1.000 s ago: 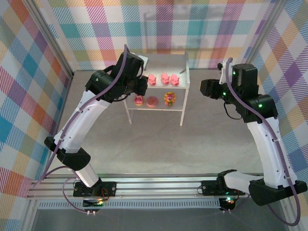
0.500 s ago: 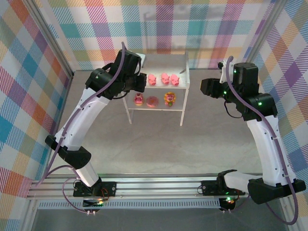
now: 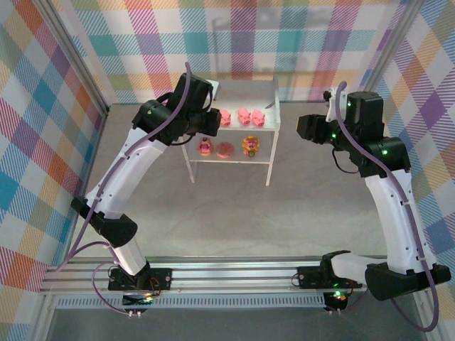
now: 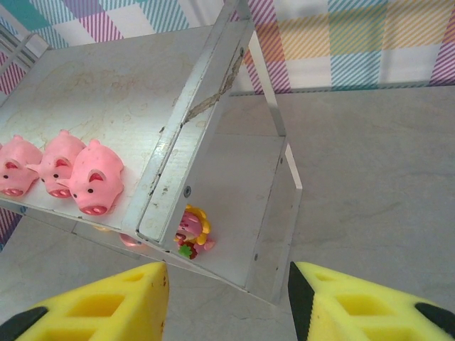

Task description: Place and organize the plastic toys onto the shelf

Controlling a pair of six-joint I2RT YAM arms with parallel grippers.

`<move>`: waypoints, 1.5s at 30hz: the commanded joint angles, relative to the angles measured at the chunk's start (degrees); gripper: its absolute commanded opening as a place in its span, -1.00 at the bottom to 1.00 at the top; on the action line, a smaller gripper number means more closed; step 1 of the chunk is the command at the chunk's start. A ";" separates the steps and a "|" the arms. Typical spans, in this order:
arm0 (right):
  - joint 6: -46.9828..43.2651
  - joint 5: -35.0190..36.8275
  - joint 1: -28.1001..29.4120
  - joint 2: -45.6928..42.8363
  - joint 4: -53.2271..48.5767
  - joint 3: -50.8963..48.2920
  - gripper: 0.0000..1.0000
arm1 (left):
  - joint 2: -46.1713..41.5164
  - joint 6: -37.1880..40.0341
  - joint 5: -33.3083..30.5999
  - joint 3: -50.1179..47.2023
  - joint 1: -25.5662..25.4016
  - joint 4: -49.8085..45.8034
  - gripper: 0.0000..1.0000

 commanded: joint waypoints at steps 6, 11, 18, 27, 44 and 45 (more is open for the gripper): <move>-0.63 -1.85 -0.66 -0.03 1.62 -0.02 -0.02 | -0.56 -0.90 -0.77 -0.17 0.80 0.75 -0.34; -0.59 -1.85 -0.73 -0.19 1.71 -0.29 -0.02 | -0.72 -0.91 -0.92 -0.21 0.78 0.90 -0.29; -0.58 -2.05 -0.78 -0.15 1.73 -0.20 -0.02 | -0.94 -0.90 -0.90 -0.17 0.82 1.47 -0.24; -0.43 -2.24 -0.86 -0.15 1.88 -0.18 -0.02 | -1.51 -0.99 -0.31 -0.12 0.80 2.54 -0.24; -0.24 -2.97 -1.04 -0.41 2.14 -0.16 -0.01 | -3.06 -1.73 -2.57 -0.73 0.70 1.48 -0.30; -0.17 -3.14 -0.98 -0.34 2.23 -0.20 -0.01 | -3.13 -1.85 -2.52 -0.89 0.77 1.56 -0.30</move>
